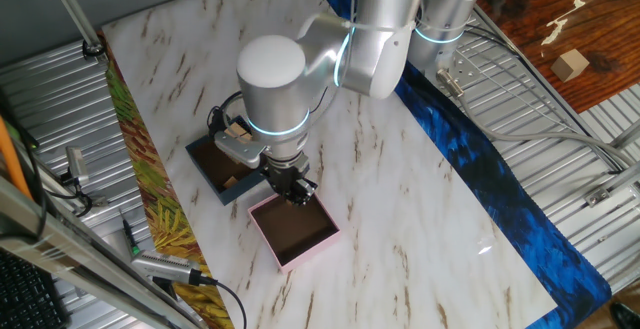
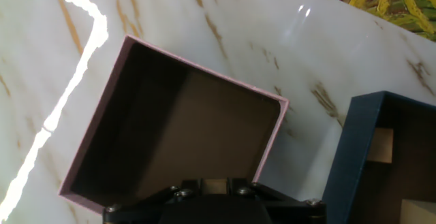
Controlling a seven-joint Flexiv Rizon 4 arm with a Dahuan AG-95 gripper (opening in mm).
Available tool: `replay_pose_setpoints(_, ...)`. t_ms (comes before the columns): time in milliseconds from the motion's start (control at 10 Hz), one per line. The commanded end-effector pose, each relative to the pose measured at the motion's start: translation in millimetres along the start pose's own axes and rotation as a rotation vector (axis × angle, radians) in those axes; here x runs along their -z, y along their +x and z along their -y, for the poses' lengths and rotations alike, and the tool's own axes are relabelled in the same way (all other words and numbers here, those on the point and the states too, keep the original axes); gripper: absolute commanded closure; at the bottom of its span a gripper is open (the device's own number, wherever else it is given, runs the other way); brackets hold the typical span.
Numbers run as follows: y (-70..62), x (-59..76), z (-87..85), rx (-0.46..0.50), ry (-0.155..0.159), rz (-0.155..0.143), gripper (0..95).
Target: Move an object from one box to another
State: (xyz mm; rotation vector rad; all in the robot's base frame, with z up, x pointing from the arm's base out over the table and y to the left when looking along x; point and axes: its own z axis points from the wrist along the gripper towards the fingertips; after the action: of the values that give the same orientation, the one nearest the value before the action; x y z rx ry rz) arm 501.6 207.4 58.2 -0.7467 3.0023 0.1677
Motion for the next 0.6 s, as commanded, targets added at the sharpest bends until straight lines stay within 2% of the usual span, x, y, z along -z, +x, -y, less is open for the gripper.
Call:
replay_pose_setpoints(100,-2.4,-2.3,0.2,0.001,0.0,0.001,95.0)
replay_pose_setpoints(200,-3.0,-2.8,0.2,0.01,0.001,0.001,95.0)
replay_pose_setpoints(300,-3.8,-3.3,0.1,0.019,0.001,0.004,76.0)
replay_pose_setpoints(600,-4.8,-3.0,-0.5,0.031,0.004,0.009,76.0)
